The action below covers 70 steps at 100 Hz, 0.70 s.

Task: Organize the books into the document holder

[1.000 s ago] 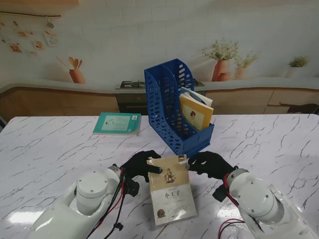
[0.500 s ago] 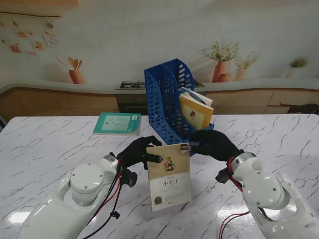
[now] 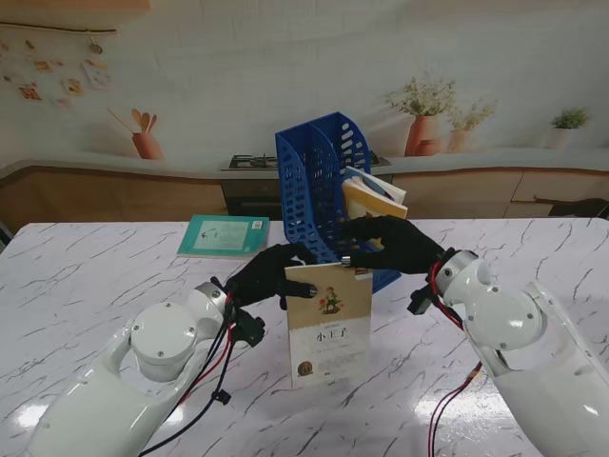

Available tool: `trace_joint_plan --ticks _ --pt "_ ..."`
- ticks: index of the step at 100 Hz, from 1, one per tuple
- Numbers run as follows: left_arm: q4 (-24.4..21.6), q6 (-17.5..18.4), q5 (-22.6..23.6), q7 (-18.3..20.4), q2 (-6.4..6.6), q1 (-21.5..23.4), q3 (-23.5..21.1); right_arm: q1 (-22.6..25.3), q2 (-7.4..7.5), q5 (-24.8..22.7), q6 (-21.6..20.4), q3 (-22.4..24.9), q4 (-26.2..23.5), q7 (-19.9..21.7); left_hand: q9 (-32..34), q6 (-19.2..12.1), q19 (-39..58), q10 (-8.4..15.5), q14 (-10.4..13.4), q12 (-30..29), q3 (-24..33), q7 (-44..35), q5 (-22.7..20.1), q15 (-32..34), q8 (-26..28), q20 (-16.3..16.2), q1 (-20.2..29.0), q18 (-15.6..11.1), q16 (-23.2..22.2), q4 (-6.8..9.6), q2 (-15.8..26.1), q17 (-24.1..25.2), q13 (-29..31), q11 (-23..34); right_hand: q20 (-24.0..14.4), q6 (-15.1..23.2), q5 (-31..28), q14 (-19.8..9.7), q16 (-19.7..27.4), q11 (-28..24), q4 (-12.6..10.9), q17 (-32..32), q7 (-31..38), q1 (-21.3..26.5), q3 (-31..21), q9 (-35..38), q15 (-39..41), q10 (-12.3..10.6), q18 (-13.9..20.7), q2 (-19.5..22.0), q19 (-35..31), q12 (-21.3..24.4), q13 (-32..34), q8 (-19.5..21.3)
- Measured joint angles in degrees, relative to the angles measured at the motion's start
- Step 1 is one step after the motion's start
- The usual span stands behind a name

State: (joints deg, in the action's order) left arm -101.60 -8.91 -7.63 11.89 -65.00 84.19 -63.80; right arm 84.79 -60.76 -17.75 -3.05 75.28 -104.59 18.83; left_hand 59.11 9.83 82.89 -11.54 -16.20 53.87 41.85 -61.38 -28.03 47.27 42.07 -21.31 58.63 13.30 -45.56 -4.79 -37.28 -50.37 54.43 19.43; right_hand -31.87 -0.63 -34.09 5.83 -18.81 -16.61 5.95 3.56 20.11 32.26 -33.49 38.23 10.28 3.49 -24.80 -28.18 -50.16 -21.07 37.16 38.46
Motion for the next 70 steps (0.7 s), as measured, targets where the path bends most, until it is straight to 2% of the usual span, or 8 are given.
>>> trace_joint_plan --ticks 9,33,42,54,70 --pt "-0.5 0.2 0.0 0.0 0.01 -0.3 0.1 -1.7 0.36 0.0 -1.0 -0.9 0.8 2.2 0.0 0.0 0.0 0.0 0.0 0.0 0.0 0.0 0.0 0.0 0.0 0.0 0.0 0.0 0.0 0.00 0.0 0.0 0.0 0.0 0.0 0.0 0.0 -0.5 0.0 0.1 0.0 0.0 0.0 -0.6 0.8 0.0 -0.6 -0.7 0.0 0.0 0.0 0.0 0.0 -0.1" --pt "-1.8 0.5 1.2 0.1 0.05 -1.0 0.1 -4.8 1.35 2.4 -2.6 -2.8 2.7 8.2 0.1 0.0 0.0 0.0 0.0 0.1 0.0 0.0 0.0 0.0 0.1 0.0 0.0 0.0 0.0 0.00 0.0 0.0 0.0 0.0 0.0 0.0 0.0 -0.5 0.0 0.1 0.0 -0.2 0.0 -0.6 1.4 0.2 -0.7 -0.8 0.0 0.0 1.6 0.0 0.0 -0.6" --pt "-2.4 0.6 1.7 0.0 0.10 -1.1 0.1 -5.4 1.82 2.3 -2.9 -3.0 2.9 10.5 0.5 0.0 0.0 0.0 0.0 0.1 0.0 0.0 0.0 0.0 0.5 0.0 0.0 0.1 0.0 0.00 0.0 0.0 0.0 -0.6 -0.1 0.0 -0.4 -0.5 0.0 -0.1 0.0 1.0 0.0 -0.6 1.4 1.9 -0.3 -0.9 0.0 0.0 1.4 0.0 2.5 -0.6" --pt "-3.0 0.9 2.2 -0.3 0.11 -1.1 0.1 -5.6 2.17 2.4 -2.8 -3.0 3.0 11.2 0.7 -0.1 0.0 0.0 0.0 0.1 0.0 0.0 0.0 0.0 0.5 0.0 0.0 0.1 0.0 0.00 0.0 0.0 0.0 -0.7 -3.0 0.0 -3.2 -0.6 -1.7 -1.7 0.0 4.7 2.1 -0.4 1.4 5.1 3.6 -0.9 0.0 0.0 -3.4 -1.8 7.6 -0.6" --pt "-3.1 1.0 2.4 0.0 0.22 -1.5 0.4 -5.6 2.26 3.2 -2.8 -3.1 3.3 11.3 0.7 -0.1 0.0 0.0 0.0 0.1 0.0 0.0 0.0 0.0 0.5 0.0 0.0 0.1 0.0 0.00 0.0 0.0 0.0 -0.7 -6.8 0.8 -6.8 -1.2 -6.1 -7.4 0.0 10.0 6.8 2.0 -1.2 9.6 11.2 -1.0 0.0 -0.1 -10.9 -5.8 13.7 2.9"
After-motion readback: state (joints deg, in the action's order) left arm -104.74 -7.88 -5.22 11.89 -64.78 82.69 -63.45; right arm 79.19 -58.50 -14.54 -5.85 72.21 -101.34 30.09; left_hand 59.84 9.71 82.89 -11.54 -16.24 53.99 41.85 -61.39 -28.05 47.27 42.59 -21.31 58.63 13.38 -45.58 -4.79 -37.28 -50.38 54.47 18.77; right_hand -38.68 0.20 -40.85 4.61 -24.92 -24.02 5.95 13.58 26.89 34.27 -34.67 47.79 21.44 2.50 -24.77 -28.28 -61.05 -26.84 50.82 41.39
